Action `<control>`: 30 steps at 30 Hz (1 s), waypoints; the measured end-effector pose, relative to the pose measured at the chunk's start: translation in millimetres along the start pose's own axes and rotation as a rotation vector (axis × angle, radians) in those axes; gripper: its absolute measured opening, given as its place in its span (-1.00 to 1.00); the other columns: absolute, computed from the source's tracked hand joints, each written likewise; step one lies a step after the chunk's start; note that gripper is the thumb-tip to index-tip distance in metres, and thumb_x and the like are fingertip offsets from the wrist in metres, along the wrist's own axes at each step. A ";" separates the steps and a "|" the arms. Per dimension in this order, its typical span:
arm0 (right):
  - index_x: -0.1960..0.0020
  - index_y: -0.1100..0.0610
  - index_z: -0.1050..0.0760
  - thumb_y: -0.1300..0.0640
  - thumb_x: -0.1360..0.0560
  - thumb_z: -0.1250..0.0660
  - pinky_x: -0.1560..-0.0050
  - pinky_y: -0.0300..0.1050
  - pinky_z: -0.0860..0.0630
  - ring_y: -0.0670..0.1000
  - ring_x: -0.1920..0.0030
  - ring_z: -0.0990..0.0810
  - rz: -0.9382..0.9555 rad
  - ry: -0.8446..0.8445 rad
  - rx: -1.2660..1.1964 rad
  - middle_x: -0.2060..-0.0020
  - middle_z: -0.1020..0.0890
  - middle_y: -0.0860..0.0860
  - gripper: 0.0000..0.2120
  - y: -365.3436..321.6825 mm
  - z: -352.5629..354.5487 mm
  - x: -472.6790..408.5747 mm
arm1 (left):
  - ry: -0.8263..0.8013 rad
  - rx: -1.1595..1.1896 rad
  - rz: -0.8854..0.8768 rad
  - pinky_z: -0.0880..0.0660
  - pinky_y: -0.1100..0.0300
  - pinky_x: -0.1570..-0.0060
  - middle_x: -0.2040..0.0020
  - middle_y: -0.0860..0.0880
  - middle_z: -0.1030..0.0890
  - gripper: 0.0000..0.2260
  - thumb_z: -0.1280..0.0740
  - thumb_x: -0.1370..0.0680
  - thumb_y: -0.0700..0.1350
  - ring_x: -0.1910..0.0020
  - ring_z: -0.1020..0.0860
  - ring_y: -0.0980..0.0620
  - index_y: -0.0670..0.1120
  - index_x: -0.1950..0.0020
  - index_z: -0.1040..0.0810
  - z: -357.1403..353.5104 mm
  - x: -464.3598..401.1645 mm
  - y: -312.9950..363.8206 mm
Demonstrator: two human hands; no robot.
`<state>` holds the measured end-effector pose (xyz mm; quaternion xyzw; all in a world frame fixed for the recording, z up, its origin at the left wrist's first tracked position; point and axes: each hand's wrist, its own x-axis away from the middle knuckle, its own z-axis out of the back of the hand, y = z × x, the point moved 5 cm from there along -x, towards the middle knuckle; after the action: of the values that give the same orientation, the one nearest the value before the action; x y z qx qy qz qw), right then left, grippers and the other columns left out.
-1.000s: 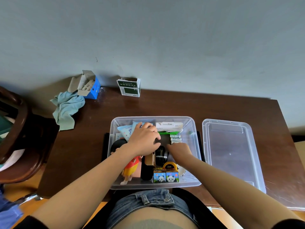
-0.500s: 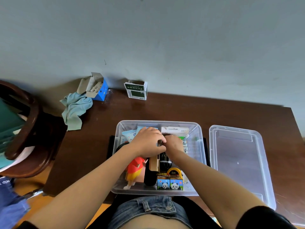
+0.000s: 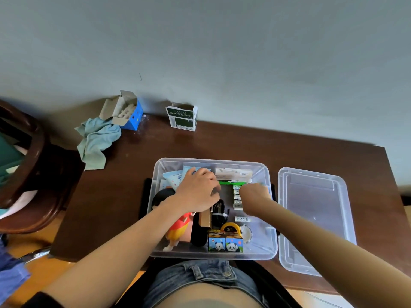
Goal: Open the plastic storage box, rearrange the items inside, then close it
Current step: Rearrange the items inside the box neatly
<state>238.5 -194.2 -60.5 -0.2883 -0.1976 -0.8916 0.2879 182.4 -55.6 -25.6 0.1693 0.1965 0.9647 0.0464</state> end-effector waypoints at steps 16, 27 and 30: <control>-0.12 0.16 -0.54 0.29 -0.47 -0.34 0.19 -0.19 -0.42 0.05 -0.05 -0.60 0.116 -0.126 0.210 -0.05 -0.60 0.03 -0.76 -26.6 -38.0 -2.1 | 0.005 0.006 -0.004 -0.10 -0.03 -0.37 -0.23 0.04 -0.50 -0.75 -0.17 -0.55 0.03 -0.27 -0.32 0.01 0.08 -0.10 -0.60 -0.1 0.8 -0.2; -0.08 0.19 -0.54 0.28 -0.52 -0.23 0.12 -0.15 -0.48 0.10 -0.04 -0.60 0.067 -0.079 0.005 -0.02 -0.61 0.08 -0.82 -27.7 -40.1 4.6 | 0.017 0.013 -0.005 -0.07 -0.04 -0.38 -0.24 0.05 -0.49 -0.76 -0.18 -0.55 0.02 -0.30 -0.30 0.01 0.08 -0.10 -0.60 -1.3 0.6 -0.5; -0.01 0.23 -0.54 0.16 -0.53 -0.23 0.11 -0.10 -0.50 0.10 0.01 -0.59 0.073 -0.080 -0.226 0.01 -0.63 0.12 -0.83 -21.3 -31.0 6.2 | 0.021 0.012 -0.012 -0.07 -0.05 -0.40 -0.24 0.05 -0.49 -0.76 -0.18 -0.56 0.02 -0.31 -0.30 0.01 0.07 -0.11 -0.60 -1.2 1.2 -0.7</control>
<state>208.6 -196.6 -84.0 -0.3613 -0.0966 -0.8849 0.2777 180.8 -55.1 -26.5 0.1583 0.2038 0.9649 0.0488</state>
